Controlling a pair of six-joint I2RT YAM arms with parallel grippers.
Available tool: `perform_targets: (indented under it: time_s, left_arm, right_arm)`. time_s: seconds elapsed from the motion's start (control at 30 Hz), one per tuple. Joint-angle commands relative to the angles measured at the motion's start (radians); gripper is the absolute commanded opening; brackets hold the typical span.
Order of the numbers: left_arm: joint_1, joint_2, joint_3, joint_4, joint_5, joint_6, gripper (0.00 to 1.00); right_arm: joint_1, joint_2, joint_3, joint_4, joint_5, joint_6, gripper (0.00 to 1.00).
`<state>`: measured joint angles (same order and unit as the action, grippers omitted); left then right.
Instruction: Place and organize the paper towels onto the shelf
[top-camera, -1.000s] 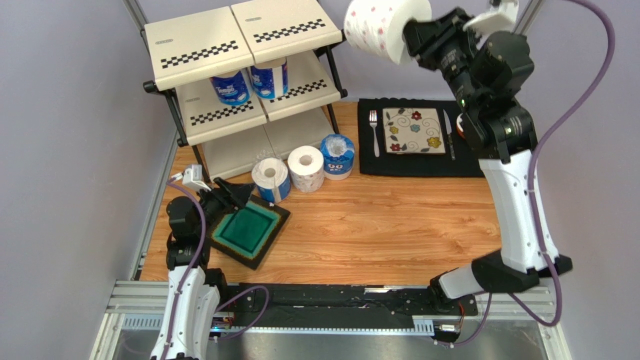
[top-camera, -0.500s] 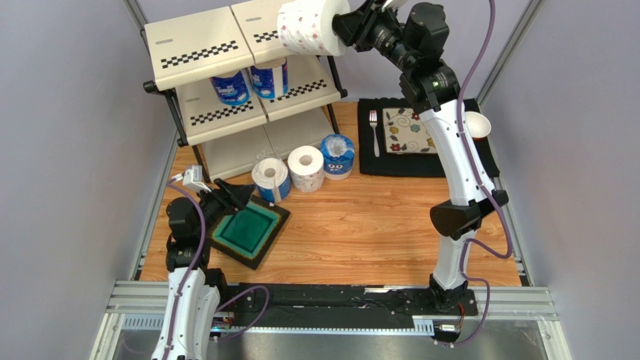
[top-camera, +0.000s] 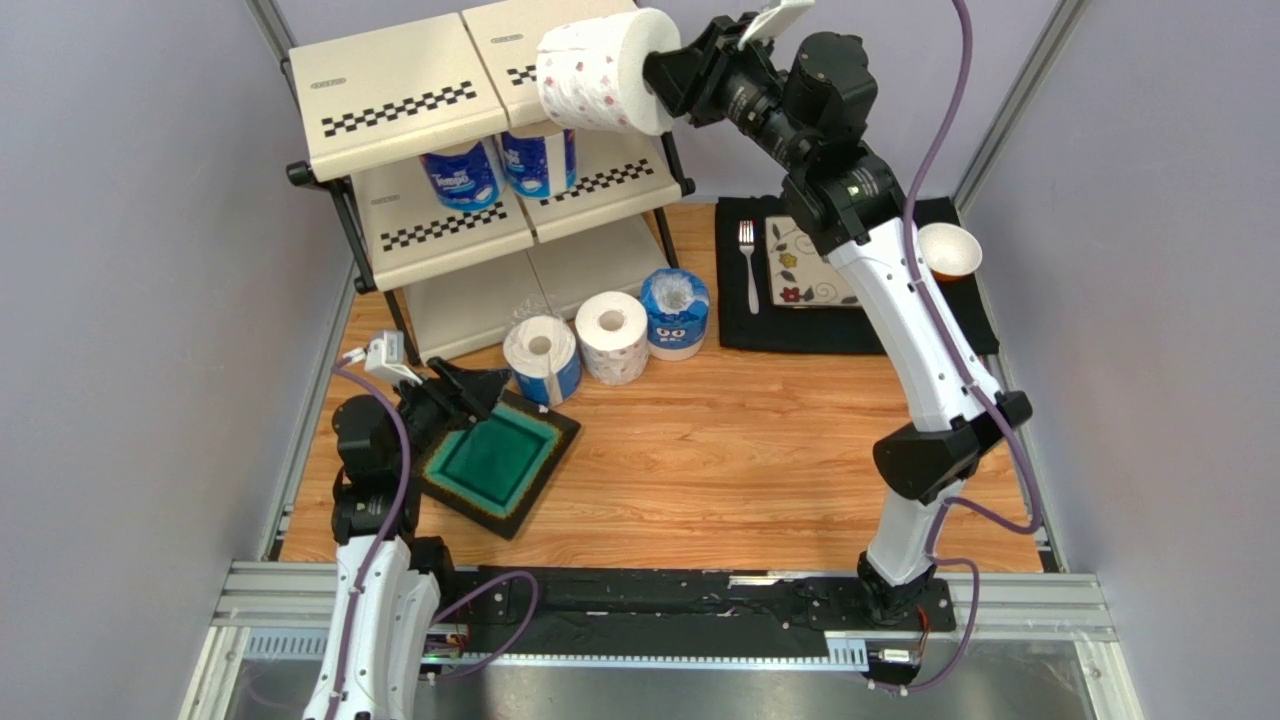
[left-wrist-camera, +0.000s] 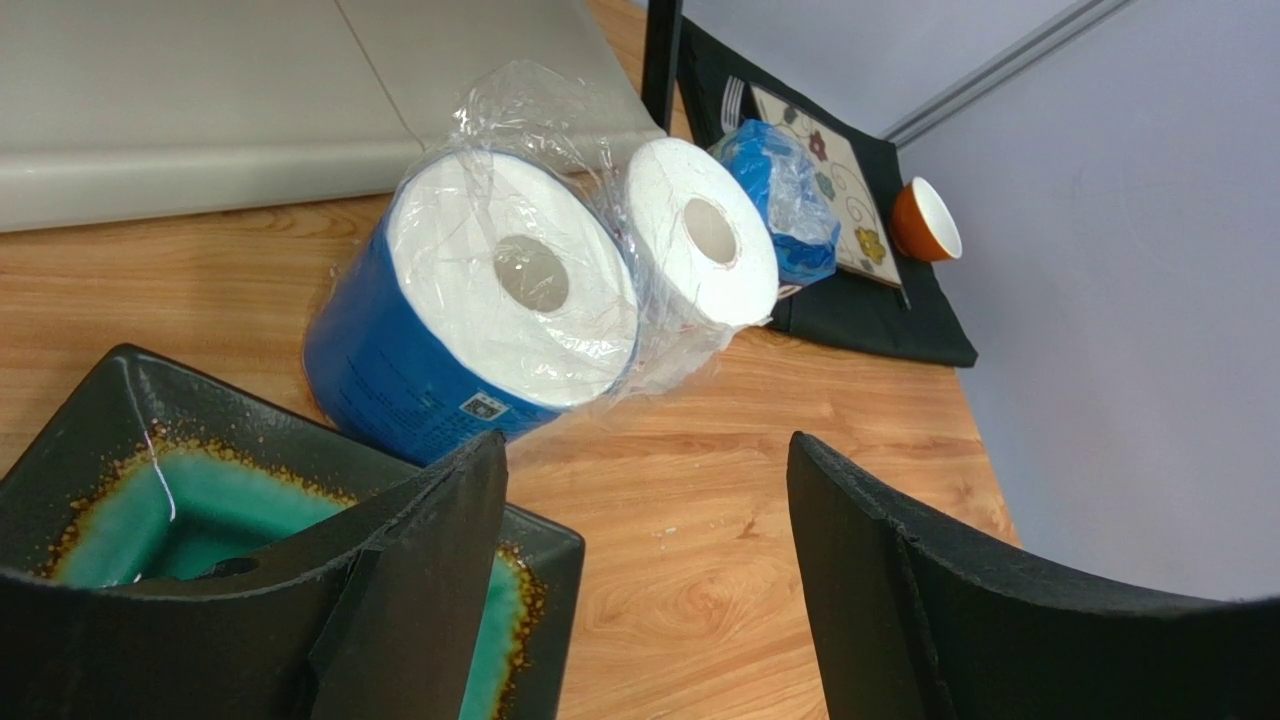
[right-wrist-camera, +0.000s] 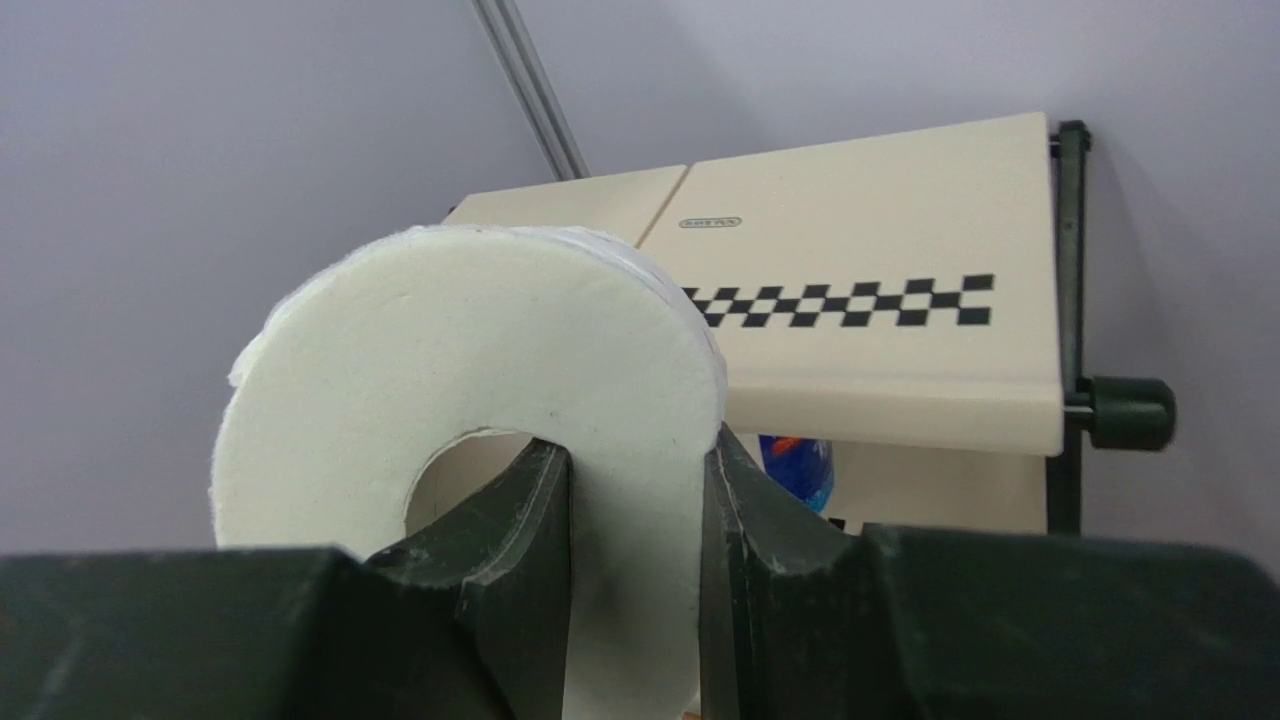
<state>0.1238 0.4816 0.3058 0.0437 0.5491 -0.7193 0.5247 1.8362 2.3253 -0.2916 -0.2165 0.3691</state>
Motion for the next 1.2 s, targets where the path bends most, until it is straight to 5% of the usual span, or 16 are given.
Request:
perform_targets:
  time_s: [0.0, 0.3, 0.5, 0.8, 1.17]
  left_arm:
    - [-0.003, -0.012, 0.018, 0.013, 0.009, -0.002, 0.77]
    - [-0.003, 0.014, 0.045, 0.007, 0.038, 0.008, 0.77]
    - [-0.003, 0.026, 0.113, -0.037, 0.038, 0.035, 0.76]
    - [-0.033, 0.066, 0.19, -0.088, 0.014, 0.058, 0.75]
    - [-0.294, 0.225, 0.277, -0.073, -0.179, 0.153, 0.74]
  right_arm:
    - [-0.005, -0.211, -0.082, -0.058, 0.205, -0.032, 0.0]
    - [-0.005, -0.689, -0.775, -0.251, 0.64, 0.125, 0.0]
    - [-0.005, -0.758, -1.061, -0.326, 0.6, 0.215, 0.0]
    - [0.006, -0.562, -1.002, -0.504, 0.621, 0.146, 0.0]
    - [0.008, -0.399, -1.061, -0.489, 0.617, 0.116, 0.0]
